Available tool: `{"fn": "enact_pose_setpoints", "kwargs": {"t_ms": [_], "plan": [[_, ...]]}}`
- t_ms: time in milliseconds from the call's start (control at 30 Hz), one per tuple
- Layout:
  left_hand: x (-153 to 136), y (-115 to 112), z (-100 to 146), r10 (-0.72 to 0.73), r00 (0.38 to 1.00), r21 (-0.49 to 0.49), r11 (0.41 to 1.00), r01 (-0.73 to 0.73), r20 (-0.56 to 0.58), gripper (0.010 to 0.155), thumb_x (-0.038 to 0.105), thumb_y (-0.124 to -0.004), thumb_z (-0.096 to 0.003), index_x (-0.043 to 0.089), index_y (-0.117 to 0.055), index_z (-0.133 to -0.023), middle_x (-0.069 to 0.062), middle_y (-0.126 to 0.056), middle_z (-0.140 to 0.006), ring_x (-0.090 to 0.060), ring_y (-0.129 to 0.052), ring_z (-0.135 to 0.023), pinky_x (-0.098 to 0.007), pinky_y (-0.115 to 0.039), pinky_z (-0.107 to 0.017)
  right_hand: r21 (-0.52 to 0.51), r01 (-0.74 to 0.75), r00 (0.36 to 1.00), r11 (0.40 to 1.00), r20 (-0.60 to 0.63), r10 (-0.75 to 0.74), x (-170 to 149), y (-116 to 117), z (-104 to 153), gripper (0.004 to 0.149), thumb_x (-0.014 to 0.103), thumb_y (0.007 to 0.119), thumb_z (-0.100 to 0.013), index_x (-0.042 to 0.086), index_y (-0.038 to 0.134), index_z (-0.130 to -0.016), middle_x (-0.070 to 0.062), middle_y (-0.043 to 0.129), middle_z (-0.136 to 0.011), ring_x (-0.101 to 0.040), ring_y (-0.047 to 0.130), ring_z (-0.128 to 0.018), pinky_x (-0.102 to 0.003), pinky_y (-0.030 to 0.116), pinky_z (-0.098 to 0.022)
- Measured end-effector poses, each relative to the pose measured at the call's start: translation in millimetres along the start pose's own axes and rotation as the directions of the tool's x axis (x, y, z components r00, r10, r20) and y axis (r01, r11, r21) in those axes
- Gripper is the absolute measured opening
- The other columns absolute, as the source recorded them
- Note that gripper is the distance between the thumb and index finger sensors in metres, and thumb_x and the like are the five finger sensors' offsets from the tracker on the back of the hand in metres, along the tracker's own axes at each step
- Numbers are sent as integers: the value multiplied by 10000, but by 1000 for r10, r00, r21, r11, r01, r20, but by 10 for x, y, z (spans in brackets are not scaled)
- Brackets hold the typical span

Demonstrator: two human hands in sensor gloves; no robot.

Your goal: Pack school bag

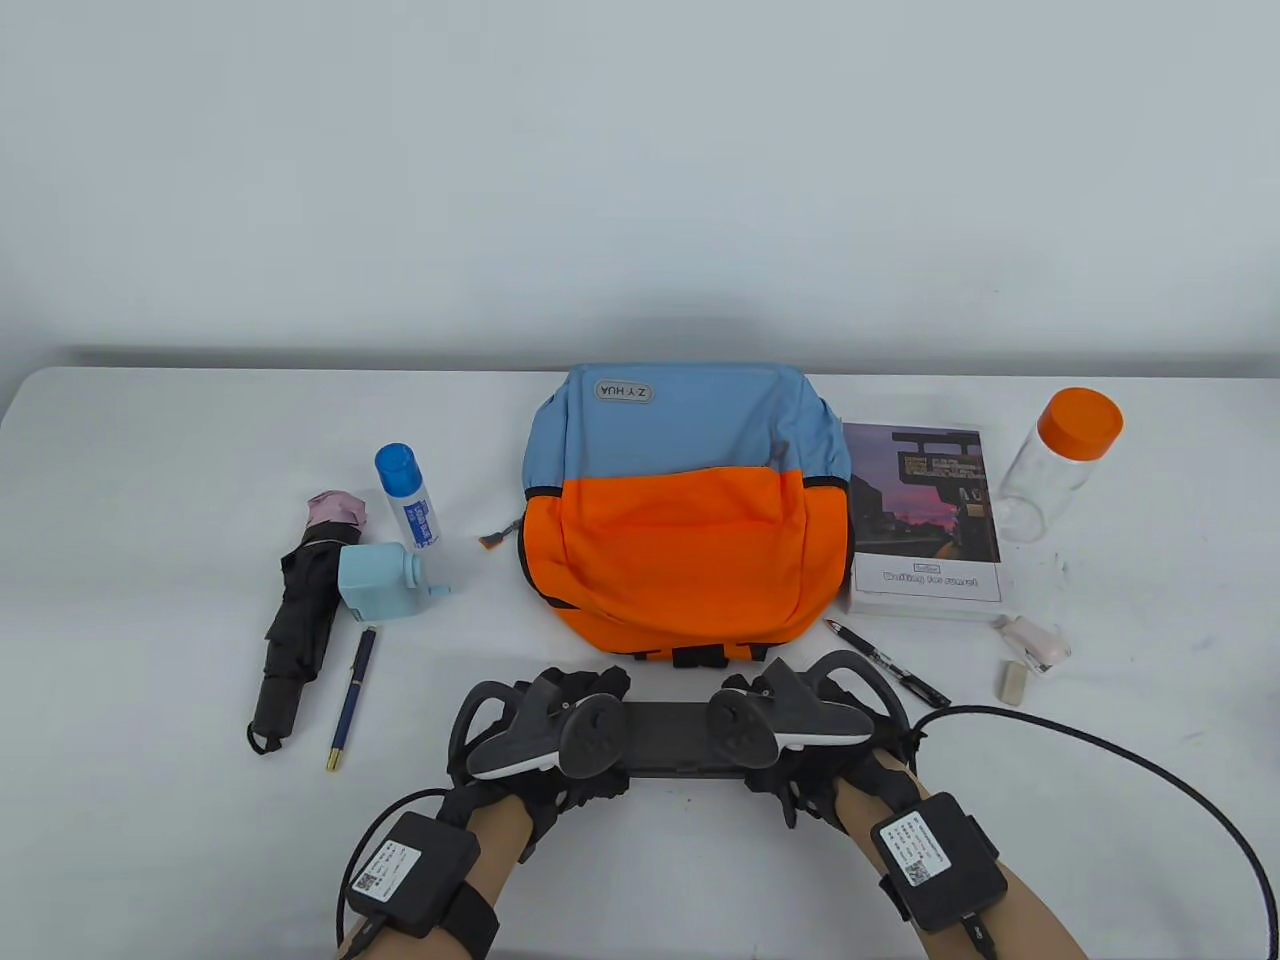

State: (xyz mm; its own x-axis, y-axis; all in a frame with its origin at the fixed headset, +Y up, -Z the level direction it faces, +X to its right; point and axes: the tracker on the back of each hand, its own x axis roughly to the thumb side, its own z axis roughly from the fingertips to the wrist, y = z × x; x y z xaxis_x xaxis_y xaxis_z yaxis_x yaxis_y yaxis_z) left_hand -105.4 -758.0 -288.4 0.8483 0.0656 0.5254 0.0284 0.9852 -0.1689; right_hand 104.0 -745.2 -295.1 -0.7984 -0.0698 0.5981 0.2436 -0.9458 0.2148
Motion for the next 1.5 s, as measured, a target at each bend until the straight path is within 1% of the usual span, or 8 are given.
{"fn": "enact_pose_setpoints", "kwargs": {"t_ms": [167, 367, 467, 567, 833, 1067, 1300, 1500], "plan": [[44, 56, 7, -76, 996, 22, 997, 75, 36, 905, 515, -900, -391, 49, -662, -1130, -264, -879, -1048, -508, -974, -886, -654, -855, -645, -61, -113, 994, 992, 3, 113, 94, 58, 31, 916, 421, 950, -290, -34, 557, -981, -351, 813, -927, -439, 1000, -673, -610, 867, -484], [-107, 170, -83, 133, 991, -121, 984, -135, -19, 770, 479, -798, -481, 152, -641, -1161, -331, -701, -1139, -614, -735, -953, -710, -727, -677, -68, -139, 990, 988, -32, 137, 113, 66, 31, 970, 407, 939, -274, -68, 489, -990, -343, 825, -922, -419, 1018, -651, -605, 881, -465], [-125, 249, -144, 58, 998, 17, 998, -58, 12, 588, 368, -845, -512, 193, -823, -1073, -185, -836, -1024, -453, -916, -825, -629, -833, -640, -77, -88, 992, 993, -93, 80, 70, 60, 31, 1056, 405, 950, -248, -76, 389, -1002, -309, 810, -938, -434, 992, -671, -620, 861, -470], [-171, 317, -250, 116, 993, 6, 993, -116, -16, 511, 314, -857, -513, 182, -905, -1004, -150, -940, -945, -406, -1013, -748, -598, -892, -591, -131, -105, 982, 986, -170, 82, 37, 35, 67, 1193, 451, 976, -198, -71, 277, -1012, -305, 710, -986, -463, 943, -707, -636, 835, -479], [-326, 396, -585, 172, 963, -60, 980, -188, -210, 459, 332, -856, -481, 170, -824, -909, -78, -1063, -789, -328, -1124, -607, -498, -984, -471, -131, -163, 948, 978, -297, 118, 12, 36, 112, 1344, 540, 935, -151, -65, 60, -973, -371, 429, -1055, -513, 828, -776, -667, 771, -522], [-508, 273, -603, 317, 880, -24, 937, -348, -353, 542, 387, -859, -471, 115, -824, -939, -78, -1092, -724, -307, -1128, -565, -476, -990, -436, -58, -105, 951, 993, -299, 83, -59, 72, 83, 1208, 544, 892, -183, 75, 170, -1030, -382, 442, -1061, -529, 814, -785, -679, 754, -536], [-461, 408, -463, 125, 894, -65, 983, -169, -431, 637, 495, -860, -465, 103, -830, -966, -115, -1068, -765, -360, -1099, -586, -516, -949, -465, -55, -76, 956, 996, -288, 57, -90, 79, 70, 1184, 539, 885, -182, 86, 198, -1033, -353, 538, -1044, -526, 822, -783, -689, 743, -543], [-218, 684, -124, -107, 953, -19, 994, 106, -283, 680, 473, -855, -493, 114, -745, -1060, -128, -983, -896, -393, -1040, -714, -556, -900, -555, -40, -88, 956, 995, -285, 73, -63, 67, 51, 1183, 523, 886, -182, 62, 203, -1030, -344, 559, -1041, -524, 819, -789, -702, 724, -559]]}}
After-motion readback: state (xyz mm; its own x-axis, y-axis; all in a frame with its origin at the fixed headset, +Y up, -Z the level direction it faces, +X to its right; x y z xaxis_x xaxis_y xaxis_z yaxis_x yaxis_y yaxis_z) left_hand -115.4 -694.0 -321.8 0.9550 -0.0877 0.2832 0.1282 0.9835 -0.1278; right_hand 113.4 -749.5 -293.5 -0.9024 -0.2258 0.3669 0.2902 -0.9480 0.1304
